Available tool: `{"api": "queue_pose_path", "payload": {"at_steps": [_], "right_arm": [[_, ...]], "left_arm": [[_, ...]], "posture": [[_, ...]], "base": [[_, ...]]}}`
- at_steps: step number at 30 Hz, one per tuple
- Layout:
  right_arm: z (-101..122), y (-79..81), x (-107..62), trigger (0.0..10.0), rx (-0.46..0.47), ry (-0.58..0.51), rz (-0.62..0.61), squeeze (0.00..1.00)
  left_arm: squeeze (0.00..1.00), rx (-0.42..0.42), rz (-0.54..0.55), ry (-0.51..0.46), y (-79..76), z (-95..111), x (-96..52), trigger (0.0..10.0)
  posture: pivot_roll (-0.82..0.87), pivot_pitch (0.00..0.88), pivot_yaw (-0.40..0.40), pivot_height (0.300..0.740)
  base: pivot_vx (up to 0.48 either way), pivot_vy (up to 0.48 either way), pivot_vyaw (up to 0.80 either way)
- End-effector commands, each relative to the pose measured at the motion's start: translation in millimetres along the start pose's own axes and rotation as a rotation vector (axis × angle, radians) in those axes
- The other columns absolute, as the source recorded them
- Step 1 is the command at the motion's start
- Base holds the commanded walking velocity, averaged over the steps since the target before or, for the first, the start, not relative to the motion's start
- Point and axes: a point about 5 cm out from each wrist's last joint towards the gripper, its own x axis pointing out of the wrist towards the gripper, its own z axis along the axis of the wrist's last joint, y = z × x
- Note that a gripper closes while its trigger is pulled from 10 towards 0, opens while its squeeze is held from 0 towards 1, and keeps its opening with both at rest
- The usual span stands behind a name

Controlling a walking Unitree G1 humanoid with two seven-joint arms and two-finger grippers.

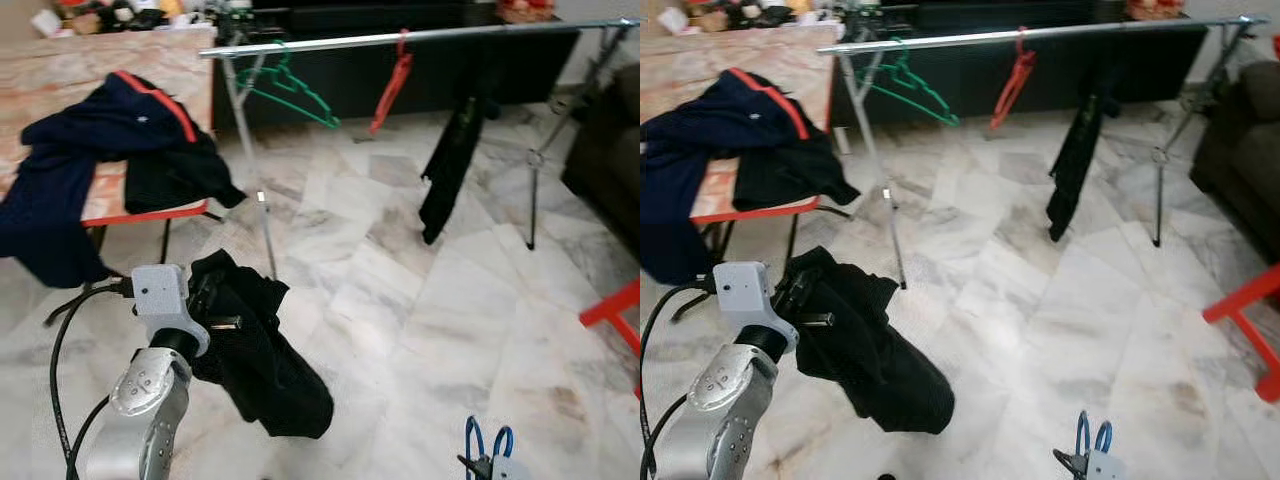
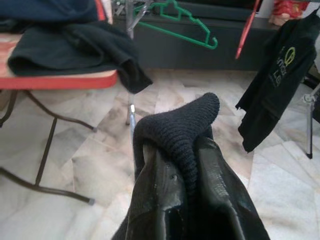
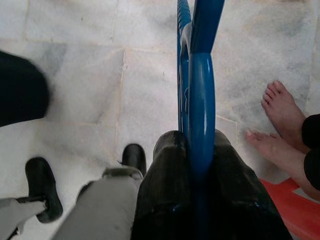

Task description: Hang hanger

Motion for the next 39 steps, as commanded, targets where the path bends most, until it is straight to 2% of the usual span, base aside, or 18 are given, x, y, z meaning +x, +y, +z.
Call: {"api": "queue_pose_path", "payload": {"at_steps": [1,16,19,23,27,30,36,37,39], "right_arm": [[-9,-2.6,-2.0,10.0,0.004,0.023,-0.014,0.00],[-2,-0.9,-0.2,10.0,0.009,0.008,-0.007,0.00],[-4,0.9,-0.7,10.0,0.001,0.014,-0.001,0.00],[0,-1.9,0.3,10.0,0.004,0.008,-0.003,0.00],[7,-3.4,2.0,10.0,0.065,-0.010,-0.012,0.00],[15,0.1,3.6,10.0,0.078,-0.031,-0.008,0.00],[19,2.2,4.1,10.0,0.087,-0.046,-0.006,0.00],[20,1.8,4.4,10.0,0.106,-0.050,-0.014,0.00],[21,1.6,4.7,10.0,0.114,-0.048,-0.022,0.00]], "left_arm": [[0.00,0.026,-0.002,-0.018,-1.8,6,-1.4,10.0],[0.00,0.039,-0.039,-0.017,-8.4,8,7.1,10.0],[0.00,0.017,0.021,-0.032,-0.2,6,4.6,10.0],[0.00,0.039,0.069,-0.051,8.0,4,2.8,10.0],[0.00,0.050,0.055,-0.064,9.6,8,7.6,10.0],[0.00,0.100,0.034,-0.050,8.4,5,12.0,10.0],[0.00,0.069,0.033,-0.054,1.1,2,14.5,10.0],[0.00,0.061,0.012,-0.059,-5.1,4,17.7,10.0],[0.00,0.064,0.000,-0.062,-7.8,5,19.8,10.0]], "posture": [[0.03,0.143,-0.007,0.740],[0.04,0.162,-0.021,0.740],[0.03,0.127,-0.040,0.740],[0.04,0.091,-0.054,0.740],[0.05,0.070,-0.065,0.740],[0.05,0.067,-0.066,0.740],[0.04,0.055,-0.054,0.740],[0.06,0.058,-0.047,0.740],[0.07,0.061,-0.046,0.740]], "base": [[0.000,0.000,0.80],[0.000,0.000,0.80],[0.000,0.000,0.80],[0.000,0.000,0.72],[0.000,0.000,0.00],[0.000,0.000,0.00],[0.000,0.000,0.00],[0.000,0.000,0.00],[0.000,0.334,0.00]]}}
